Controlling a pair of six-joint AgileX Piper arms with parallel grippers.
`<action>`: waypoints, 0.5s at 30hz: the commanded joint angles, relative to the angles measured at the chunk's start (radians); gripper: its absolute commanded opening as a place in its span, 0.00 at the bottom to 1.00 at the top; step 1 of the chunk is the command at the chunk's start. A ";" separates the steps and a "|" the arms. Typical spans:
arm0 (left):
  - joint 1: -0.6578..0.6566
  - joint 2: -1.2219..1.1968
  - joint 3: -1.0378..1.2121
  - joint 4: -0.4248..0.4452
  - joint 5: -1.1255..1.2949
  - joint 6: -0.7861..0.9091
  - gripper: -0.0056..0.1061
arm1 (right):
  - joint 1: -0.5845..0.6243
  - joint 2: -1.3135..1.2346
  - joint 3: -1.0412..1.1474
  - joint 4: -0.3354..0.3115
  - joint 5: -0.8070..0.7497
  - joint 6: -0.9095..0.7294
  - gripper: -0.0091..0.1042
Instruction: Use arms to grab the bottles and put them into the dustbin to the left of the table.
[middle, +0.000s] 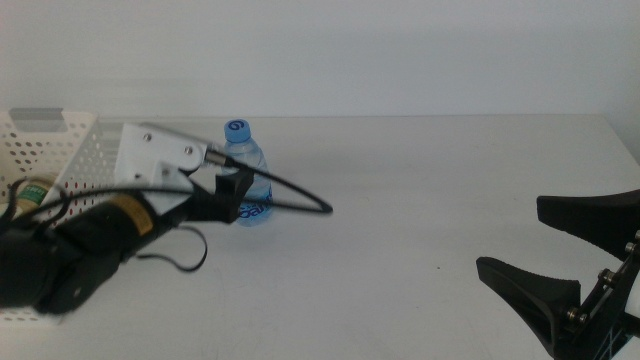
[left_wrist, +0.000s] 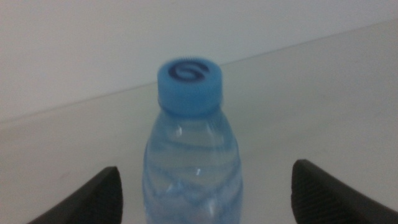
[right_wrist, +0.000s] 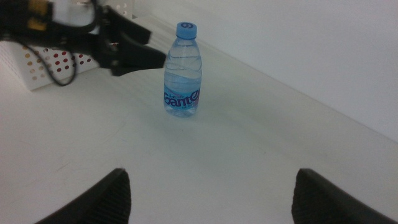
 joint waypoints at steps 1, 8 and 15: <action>0.023 0.010 -0.080 0.077 -0.088 -0.087 0.83 | -0.001 -0.003 -0.029 -0.008 -0.078 -0.015 0.68; 0.039 0.124 -0.227 0.157 -0.102 -0.148 0.83 | -0.001 -0.003 -0.029 -0.008 -0.078 -0.015 0.68; 0.039 0.224 -0.306 0.160 -0.131 -0.160 0.83 | -0.001 -0.003 -0.029 -0.008 -0.078 -0.015 0.68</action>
